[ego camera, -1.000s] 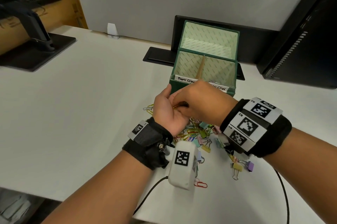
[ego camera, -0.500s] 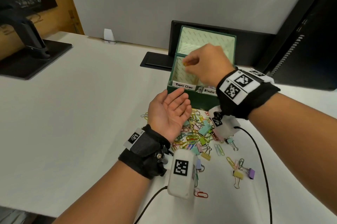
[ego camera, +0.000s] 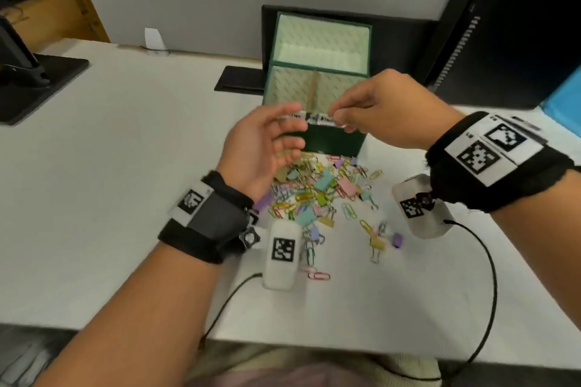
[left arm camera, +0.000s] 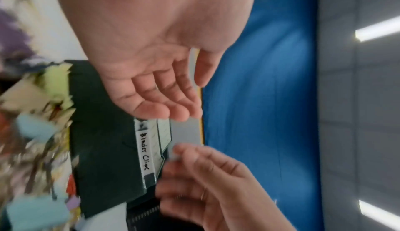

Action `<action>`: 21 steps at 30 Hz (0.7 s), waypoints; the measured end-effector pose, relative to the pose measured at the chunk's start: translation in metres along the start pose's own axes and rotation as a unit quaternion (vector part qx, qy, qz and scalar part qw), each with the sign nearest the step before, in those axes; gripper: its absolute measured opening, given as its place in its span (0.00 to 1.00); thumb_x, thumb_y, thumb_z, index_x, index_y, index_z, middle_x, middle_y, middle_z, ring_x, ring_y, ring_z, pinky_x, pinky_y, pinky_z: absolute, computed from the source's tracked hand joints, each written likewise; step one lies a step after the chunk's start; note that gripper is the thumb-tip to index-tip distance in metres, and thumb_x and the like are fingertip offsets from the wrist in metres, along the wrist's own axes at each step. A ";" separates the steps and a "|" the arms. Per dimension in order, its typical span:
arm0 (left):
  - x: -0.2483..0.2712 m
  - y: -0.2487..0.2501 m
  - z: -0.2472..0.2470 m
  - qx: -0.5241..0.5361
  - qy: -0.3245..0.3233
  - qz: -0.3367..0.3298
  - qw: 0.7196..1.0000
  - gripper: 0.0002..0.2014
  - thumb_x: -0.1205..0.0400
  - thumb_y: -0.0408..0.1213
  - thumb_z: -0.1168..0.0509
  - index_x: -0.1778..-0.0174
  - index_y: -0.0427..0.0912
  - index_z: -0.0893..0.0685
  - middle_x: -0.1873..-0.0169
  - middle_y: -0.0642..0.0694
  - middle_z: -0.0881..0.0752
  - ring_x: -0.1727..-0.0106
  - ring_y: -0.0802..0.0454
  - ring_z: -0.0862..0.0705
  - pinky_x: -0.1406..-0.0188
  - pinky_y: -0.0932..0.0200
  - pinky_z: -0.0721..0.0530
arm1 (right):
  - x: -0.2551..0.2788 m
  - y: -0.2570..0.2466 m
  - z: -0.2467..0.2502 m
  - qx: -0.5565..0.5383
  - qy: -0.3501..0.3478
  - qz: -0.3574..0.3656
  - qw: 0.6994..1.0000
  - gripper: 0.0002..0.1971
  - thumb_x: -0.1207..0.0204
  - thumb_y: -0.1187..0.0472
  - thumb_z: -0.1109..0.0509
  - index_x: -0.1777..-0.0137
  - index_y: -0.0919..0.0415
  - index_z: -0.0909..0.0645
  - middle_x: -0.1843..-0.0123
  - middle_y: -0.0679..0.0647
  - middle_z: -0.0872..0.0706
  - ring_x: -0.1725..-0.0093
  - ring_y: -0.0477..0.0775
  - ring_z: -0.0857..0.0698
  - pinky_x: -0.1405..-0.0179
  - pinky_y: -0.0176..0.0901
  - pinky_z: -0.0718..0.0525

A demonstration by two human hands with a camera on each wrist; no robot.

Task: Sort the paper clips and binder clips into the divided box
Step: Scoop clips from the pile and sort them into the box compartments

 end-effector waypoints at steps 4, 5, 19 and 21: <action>0.014 0.020 -0.027 -0.269 -0.085 -0.033 0.959 0.11 0.15 0.40 0.41 0.48 0.40 0.15 0.61 0.41 0.12 0.66 0.47 0.17 0.65 0.58 0.20 | 0.040 0.030 -0.024 0.064 -0.161 -0.039 0.984 0.05 0.23 0.51 0.27 0.56 0.45 0.10 0.64 0.41 0.09 0.65 0.38 0.12 0.68 0.26 0.21; 0.016 0.022 -0.030 -0.335 -0.099 -0.032 0.937 0.11 0.14 0.40 0.40 0.48 0.40 0.15 0.60 0.41 0.11 0.64 0.45 0.16 0.64 0.57 0.19 | 0.050 0.034 -0.030 0.071 -0.198 -0.041 0.977 0.05 0.23 0.52 0.27 0.56 0.45 0.10 0.64 0.42 0.09 0.65 0.39 0.12 0.65 0.29 0.20; 0.021 0.019 0.013 -0.815 -0.125 0.101 0.557 0.23 0.17 0.57 0.41 0.26 0.56 0.31 0.30 0.44 0.29 0.34 0.45 0.25 0.33 0.51 0.29 | 0.108 -0.022 -0.148 -0.053 -0.467 0.003 0.883 0.11 0.21 0.52 0.29 0.48 0.60 0.17 0.72 0.50 0.19 0.74 0.51 0.18 0.70 0.43 0.18; 0.020 0.020 0.019 -0.826 -0.110 0.110 0.542 0.27 0.18 0.59 0.41 0.23 0.57 0.35 0.28 0.43 0.33 0.34 0.43 0.25 0.30 0.50 0.29 | 0.084 -0.018 -0.140 -0.015 -0.390 0.028 0.920 0.10 0.21 0.51 0.29 0.50 0.58 0.16 0.71 0.48 0.18 0.73 0.48 0.18 0.69 0.40 0.19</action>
Point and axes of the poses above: each hand's wrist, its own x-axis away from the middle knuckle, its own z-axis out of the back of the hand, y = z × x, the point moved 6 cm from there along -x, towards the middle knuckle
